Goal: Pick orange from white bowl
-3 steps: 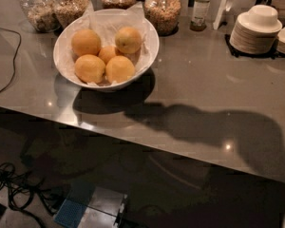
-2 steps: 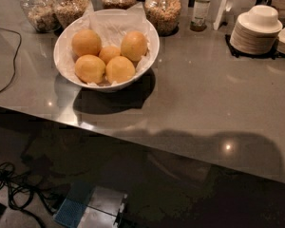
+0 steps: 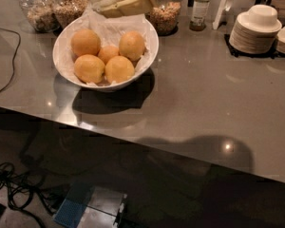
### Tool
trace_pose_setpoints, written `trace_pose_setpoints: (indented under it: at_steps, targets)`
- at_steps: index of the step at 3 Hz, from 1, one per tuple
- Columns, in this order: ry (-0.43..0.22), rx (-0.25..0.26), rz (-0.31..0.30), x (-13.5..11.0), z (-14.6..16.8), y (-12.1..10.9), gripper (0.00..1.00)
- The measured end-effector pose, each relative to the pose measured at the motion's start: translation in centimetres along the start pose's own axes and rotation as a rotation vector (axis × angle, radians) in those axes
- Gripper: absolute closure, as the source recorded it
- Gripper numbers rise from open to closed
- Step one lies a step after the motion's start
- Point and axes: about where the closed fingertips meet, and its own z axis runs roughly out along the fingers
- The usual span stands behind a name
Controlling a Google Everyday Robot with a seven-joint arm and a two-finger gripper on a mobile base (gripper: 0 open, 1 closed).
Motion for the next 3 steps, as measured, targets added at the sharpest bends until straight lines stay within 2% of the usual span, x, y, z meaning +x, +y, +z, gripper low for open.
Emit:
trace_pose_setpoints:
  at_steps: [1,2,3]
  targets:
    - [0.094,-0.053,0.102,3.9,1.2,-1.9,0.81]
    - [0.161,-0.054,0.221,8.7,1.5,-4.2,0.58]
    - [0.182,-0.051,0.339,13.5,2.2,-5.0,0.34]
